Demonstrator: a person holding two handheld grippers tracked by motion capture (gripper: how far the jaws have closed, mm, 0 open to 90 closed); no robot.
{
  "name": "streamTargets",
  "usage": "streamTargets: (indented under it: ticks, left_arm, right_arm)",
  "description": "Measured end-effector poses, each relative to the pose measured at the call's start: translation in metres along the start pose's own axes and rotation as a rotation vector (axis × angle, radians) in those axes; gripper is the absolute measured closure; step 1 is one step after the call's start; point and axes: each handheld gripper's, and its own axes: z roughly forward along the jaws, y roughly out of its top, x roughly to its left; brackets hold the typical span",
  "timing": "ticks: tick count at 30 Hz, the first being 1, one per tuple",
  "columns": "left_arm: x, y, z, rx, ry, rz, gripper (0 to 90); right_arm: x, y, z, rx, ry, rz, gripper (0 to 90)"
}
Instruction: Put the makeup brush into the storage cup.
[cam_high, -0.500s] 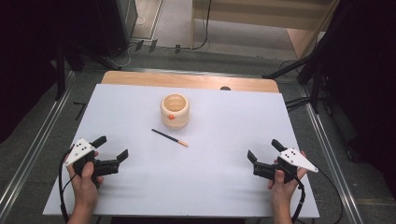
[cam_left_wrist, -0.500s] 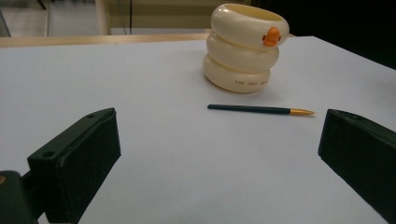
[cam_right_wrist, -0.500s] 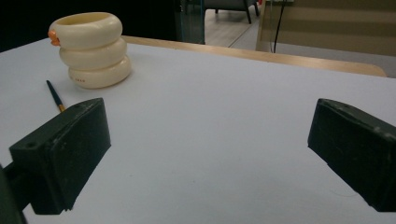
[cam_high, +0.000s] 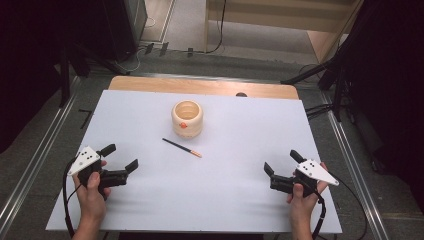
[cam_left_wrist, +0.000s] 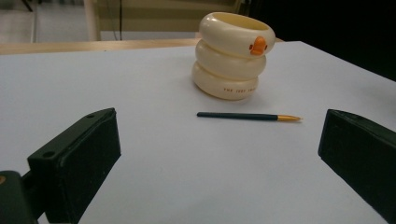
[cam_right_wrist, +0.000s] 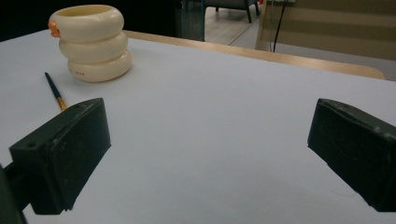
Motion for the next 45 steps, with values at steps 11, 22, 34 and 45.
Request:
streamTargets:
  ticks: [11, 22, 34, 45]
  left_arm:
    - [-0.009, 0.014, 0.018, 0.049, -0.039, 0.044, 0.0]
    - [-0.016, 0.035, 0.041, 0.150, -0.121, 0.141, 0.3]
    - [-0.025, 0.056, 0.068, 0.308, -0.167, 0.265, 0.3]
    - [-0.038, 0.064, 0.100, 0.444, -0.203, 0.382, 0.3]
  right_arm:
    - [0.004, 0.001, 0.005, 0.001, 0.017, -0.013, 0.0]
    - [0.005, 0.001, 0.006, 0.015, 0.031, -0.028, 0.0]
    - [0.007, 0.000, 0.007, 0.031, 0.045, -0.043, 0.0]
    - [0.008, -0.001, 0.009, 0.042, 0.061, -0.047, 0.0]
